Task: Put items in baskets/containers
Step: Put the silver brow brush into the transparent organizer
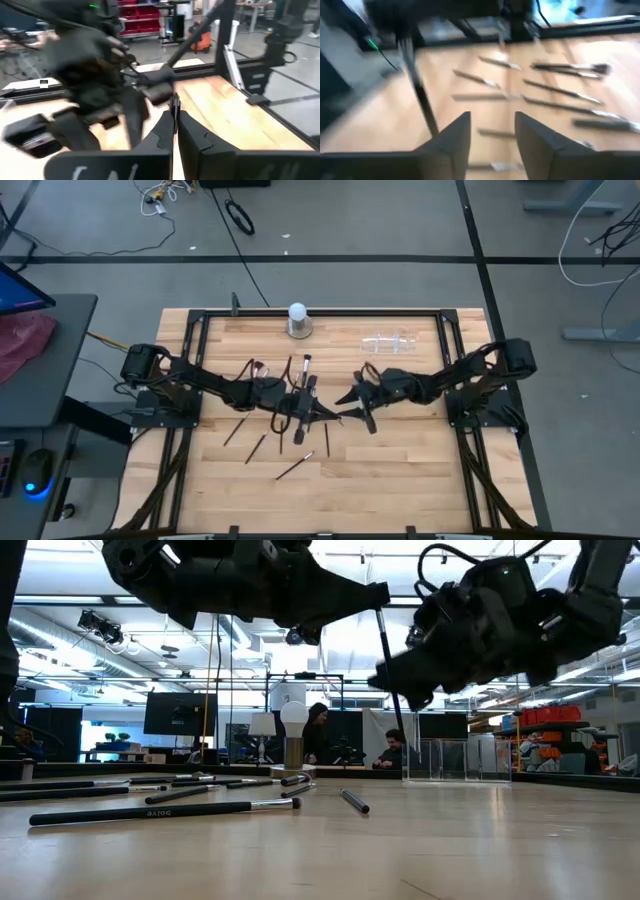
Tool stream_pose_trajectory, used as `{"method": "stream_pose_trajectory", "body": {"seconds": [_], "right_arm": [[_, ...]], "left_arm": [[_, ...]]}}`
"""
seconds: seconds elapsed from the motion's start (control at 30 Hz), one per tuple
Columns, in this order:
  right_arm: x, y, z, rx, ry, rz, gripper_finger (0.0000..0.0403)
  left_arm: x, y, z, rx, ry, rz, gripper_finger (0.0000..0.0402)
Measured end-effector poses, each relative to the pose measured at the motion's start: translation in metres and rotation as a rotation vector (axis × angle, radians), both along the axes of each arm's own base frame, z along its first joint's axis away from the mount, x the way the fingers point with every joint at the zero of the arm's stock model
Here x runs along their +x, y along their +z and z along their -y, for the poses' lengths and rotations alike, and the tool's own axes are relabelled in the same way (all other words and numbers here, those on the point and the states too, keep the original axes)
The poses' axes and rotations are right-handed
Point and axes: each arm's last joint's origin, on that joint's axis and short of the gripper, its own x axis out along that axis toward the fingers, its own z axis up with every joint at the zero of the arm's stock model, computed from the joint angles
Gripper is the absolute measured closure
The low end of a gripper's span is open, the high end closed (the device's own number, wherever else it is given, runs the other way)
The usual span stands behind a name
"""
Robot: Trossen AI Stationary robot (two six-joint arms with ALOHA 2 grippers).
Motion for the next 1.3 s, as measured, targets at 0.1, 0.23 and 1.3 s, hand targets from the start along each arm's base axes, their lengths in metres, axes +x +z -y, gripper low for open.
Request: {"method": "stream_pose_trajectory", "body": {"seconds": [0.1, 0.23, 1.3], "right_arm": [[-0.002, 0.000, -0.012, -0.102, -0.016, -0.018, 0.0208], [-0.009, -0.001, -0.027, -0.192, -0.054, -0.090, 0.0193], [-0.003, 0.021, -0.063, -0.152, -0.281, 0.042, 0.0301]], "left_arm": [[0.001, 0.001, -0.001, 0.002, 0.026, -0.002, 0.0392], [0.001, 0.000, -0.001, -0.013, 0.029, -0.016, 0.0392], [0.002, -0.001, -0.012, -0.016, 0.096, -0.025, 0.0390]]}}
